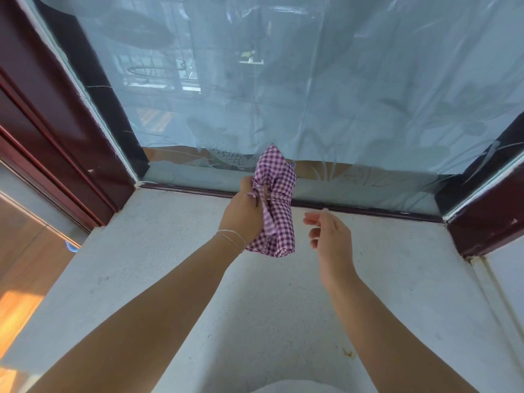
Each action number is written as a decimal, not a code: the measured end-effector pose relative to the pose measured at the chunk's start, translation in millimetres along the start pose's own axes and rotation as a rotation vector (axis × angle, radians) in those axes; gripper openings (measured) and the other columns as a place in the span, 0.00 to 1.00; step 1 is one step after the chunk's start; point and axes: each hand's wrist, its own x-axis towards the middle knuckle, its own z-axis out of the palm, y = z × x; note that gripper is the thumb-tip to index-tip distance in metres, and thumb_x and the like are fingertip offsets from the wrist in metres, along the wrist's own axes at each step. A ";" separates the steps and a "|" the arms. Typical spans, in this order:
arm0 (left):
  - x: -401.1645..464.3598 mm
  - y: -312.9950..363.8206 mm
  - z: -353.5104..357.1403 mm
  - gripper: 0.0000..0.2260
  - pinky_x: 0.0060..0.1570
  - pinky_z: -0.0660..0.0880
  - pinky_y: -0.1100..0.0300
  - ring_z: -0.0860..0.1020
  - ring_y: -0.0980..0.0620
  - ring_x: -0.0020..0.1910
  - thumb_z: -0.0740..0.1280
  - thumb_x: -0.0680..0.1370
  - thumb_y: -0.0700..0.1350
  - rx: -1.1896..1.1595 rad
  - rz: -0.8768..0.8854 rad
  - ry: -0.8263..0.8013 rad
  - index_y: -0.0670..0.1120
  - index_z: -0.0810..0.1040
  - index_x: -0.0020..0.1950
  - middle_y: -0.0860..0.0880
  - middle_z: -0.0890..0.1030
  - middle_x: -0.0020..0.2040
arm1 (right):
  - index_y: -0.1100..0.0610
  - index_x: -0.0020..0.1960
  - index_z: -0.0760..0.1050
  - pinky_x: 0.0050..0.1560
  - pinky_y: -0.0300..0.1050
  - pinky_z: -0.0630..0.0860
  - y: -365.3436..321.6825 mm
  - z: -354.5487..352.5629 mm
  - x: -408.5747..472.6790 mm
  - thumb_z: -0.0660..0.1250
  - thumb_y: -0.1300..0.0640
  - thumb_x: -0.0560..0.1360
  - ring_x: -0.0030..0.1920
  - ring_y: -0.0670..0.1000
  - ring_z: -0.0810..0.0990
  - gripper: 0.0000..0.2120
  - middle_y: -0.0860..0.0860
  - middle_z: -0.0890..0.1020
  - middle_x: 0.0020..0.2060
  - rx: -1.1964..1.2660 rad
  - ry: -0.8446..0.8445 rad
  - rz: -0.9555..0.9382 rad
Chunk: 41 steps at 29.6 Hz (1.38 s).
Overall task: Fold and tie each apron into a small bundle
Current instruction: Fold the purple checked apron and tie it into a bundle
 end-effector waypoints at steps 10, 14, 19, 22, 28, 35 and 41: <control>-13.2 12.7 6.4 0.12 0.37 0.67 0.57 0.72 0.48 0.36 0.55 0.81 0.39 0.417 0.151 -0.126 0.42 0.62 0.64 0.51 0.70 0.36 | 0.53 0.65 0.75 0.52 0.39 0.76 -16.3 10.8 14.2 0.65 0.62 0.77 0.53 0.47 0.78 0.17 0.49 0.80 0.54 -0.552 -0.279 -0.922; -14.4 11.7 6.5 0.09 0.32 0.64 0.59 0.71 0.49 0.34 0.54 0.82 0.42 0.367 0.169 -0.123 0.41 0.65 0.61 0.51 0.71 0.35 | 0.61 0.48 0.82 0.47 0.42 0.78 -11.7 14.6 21.2 0.68 0.59 0.76 0.44 0.46 0.80 0.06 0.50 0.83 0.42 -0.406 -0.203 -0.988; -12.2 16.8 5.0 0.15 0.41 0.70 0.56 0.74 0.48 0.40 0.55 0.82 0.40 0.197 0.109 -0.120 0.42 0.63 0.68 0.45 0.78 0.45 | 0.55 0.48 0.82 0.48 0.36 0.78 -6.1 17.2 -5.8 0.66 0.54 0.75 0.45 0.44 0.83 0.08 0.47 0.85 0.41 0.051 -0.133 -0.408; -12.0 14.3 6.9 0.17 0.44 0.74 0.54 0.78 0.45 0.44 0.56 0.82 0.40 0.168 0.063 -0.141 0.45 0.61 0.71 0.43 0.80 0.48 | 0.56 0.49 0.82 0.53 0.49 0.79 -6.4 18.6 -10.1 0.63 0.49 0.77 0.51 0.53 0.84 0.13 0.51 0.86 0.45 0.410 -0.097 0.009; -23.9 17.2 13.4 0.17 0.43 0.71 0.57 0.75 0.47 0.42 0.55 0.81 0.39 0.281 0.145 -0.199 0.46 0.61 0.70 0.44 0.79 0.51 | 0.58 0.57 0.78 0.59 0.63 0.75 6.1 16.7 1.9 0.52 0.45 0.82 0.54 0.60 0.82 0.22 0.56 0.83 0.54 0.586 -0.067 0.527; -38.7 25.9 18.0 0.21 0.56 0.73 0.51 0.76 0.40 0.58 0.52 0.83 0.50 0.357 0.287 -0.314 0.48 0.56 0.76 0.41 0.71 0.66 | 0.59 0.62 0.76 0.61 0.63 0.74 9.4 12.7 -1.6 0.49 0.47 0.83 0.55 0.61 0.81 0.22 0.58 0.83 0.55 0.683 -0.121 0.589; -38.2 36.7 9.0 0.20 0.54 0.73 0.61 0.77 0.52 0.53 0.48 0.84 0.52 -0.019 0.170 -0.328 0.53 0.63 0.75 0.49 0.75 0.65 | 0.59 0.63 0.74 0.61 0.62 0.74 -0.4 6.8 5.4 0.48 0.47 0.83 0.58 0.62 0.79 0.23 0.60 0.81 0.58 0.885 -0.183 0.548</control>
